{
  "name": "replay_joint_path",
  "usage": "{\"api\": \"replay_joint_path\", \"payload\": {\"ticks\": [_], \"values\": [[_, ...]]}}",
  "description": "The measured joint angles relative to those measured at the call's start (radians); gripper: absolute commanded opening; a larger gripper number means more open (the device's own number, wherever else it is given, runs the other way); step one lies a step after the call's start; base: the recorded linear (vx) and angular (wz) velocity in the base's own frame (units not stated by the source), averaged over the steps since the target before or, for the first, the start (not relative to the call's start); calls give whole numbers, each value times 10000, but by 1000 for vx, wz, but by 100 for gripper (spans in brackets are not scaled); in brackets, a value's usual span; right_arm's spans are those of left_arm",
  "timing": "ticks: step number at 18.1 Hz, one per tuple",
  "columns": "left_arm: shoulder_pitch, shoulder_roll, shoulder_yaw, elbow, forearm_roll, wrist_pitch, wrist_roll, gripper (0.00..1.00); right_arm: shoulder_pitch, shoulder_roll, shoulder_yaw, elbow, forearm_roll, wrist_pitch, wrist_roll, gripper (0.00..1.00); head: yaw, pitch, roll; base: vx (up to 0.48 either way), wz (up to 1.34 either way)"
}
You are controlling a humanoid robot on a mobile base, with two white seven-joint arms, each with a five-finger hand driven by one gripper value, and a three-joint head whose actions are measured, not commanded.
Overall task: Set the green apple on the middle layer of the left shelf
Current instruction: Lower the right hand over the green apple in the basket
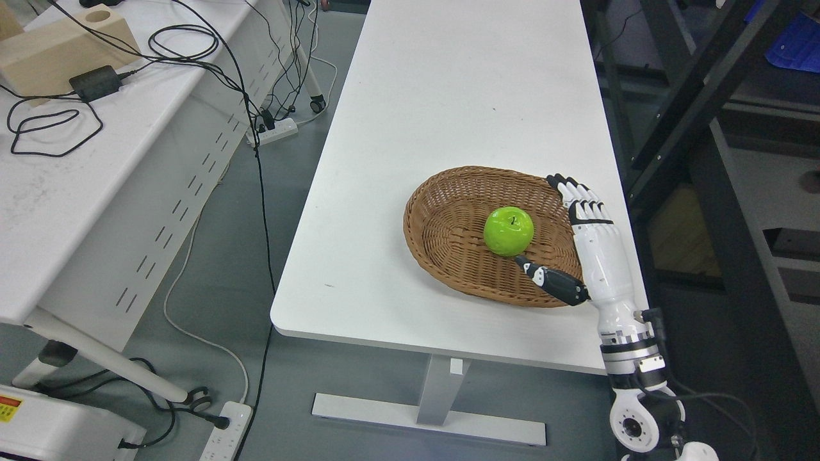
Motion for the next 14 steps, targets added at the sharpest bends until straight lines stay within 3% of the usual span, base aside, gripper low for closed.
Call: {"api": "replay_joint_path", "payload": {"ticks": [8, 14], "values": [[0, 0, 0, 0, 0, 0, 0, 100, -206, 78, 309, 11, 23, 146, 1887, 99, 0, 0, 0, 117, -19], [0, 0, 0, 0, 0, 0, 0, 100, -252, 142, 686, 120, 335, 159, 2288, 99, 0, 0, 0, 26, 1]]}}
